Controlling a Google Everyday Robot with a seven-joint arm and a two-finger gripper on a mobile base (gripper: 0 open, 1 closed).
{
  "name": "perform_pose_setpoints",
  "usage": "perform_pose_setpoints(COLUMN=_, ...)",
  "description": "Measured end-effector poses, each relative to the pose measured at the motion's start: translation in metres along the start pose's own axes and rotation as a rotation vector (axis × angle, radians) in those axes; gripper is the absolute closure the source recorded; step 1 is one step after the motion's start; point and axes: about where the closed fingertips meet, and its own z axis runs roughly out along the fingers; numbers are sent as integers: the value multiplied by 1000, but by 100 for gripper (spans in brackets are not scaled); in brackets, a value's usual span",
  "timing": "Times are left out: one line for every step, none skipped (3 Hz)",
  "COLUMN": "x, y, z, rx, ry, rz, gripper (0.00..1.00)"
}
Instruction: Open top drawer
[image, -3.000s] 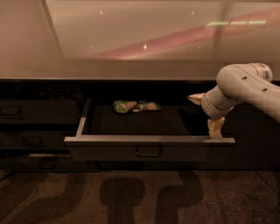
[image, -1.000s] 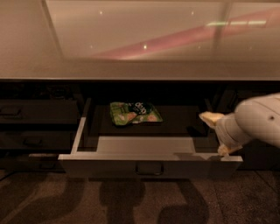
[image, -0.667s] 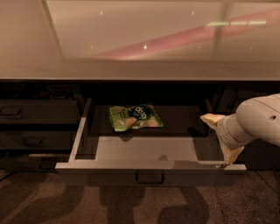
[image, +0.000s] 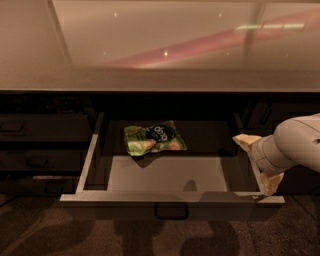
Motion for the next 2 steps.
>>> perform_pose_setpoints(x=0, y=0, z=0, rx=0, ry=0, rz=0, gripper=0)
perform_pose_setpoints(x=-3, y=6, z=-4, rx=3, ry=7, rz=-7, gripper=0)
